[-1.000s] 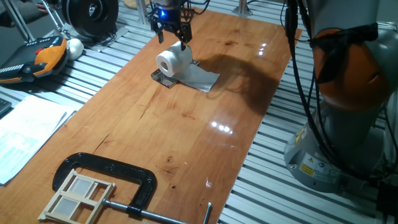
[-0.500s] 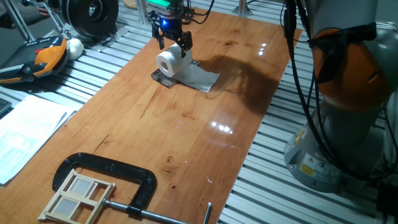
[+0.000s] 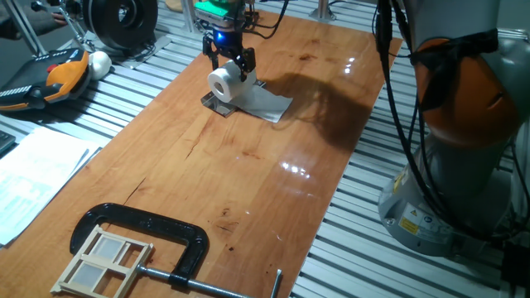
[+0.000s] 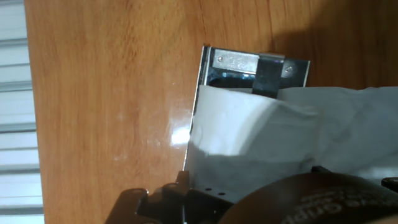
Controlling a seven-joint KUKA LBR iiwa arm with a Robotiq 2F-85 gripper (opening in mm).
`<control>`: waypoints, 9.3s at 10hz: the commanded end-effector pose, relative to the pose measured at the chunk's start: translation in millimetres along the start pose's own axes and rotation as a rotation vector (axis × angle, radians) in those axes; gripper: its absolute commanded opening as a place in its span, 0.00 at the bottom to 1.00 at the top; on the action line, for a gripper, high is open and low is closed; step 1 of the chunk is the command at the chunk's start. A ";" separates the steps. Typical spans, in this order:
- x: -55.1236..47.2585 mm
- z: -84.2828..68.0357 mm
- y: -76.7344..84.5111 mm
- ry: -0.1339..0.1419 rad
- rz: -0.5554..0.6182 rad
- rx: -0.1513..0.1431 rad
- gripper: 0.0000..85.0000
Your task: Take the roll of paper down from the shelf
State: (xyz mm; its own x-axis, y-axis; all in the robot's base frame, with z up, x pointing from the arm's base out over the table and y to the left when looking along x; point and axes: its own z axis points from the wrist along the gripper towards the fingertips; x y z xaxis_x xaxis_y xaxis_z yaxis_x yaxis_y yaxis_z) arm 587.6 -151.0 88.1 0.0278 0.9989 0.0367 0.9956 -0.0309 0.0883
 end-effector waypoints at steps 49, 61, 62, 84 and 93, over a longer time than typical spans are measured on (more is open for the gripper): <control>154.4 -27.2 -17.2 0.008 0.006 0.037 0.00; 201.2 -28.7 -34.8 -0.016 -0.840 0.077 0.00; 201.4 -27.9 -35.2 -0.008 -0.895 0.085 0.00; 201.6 -4.1 -34.9 -0.026 -1.008 0.105 0.80; 201.9 -7.5 -34.6 -0.093 -1.073 0.068 0.80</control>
State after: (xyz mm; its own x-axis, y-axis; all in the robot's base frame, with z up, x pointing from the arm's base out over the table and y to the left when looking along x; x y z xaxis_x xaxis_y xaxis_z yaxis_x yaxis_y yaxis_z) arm 557.9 51.6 100.0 -0.8590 0.5017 -0.1024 0.5065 0.8619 -0.0261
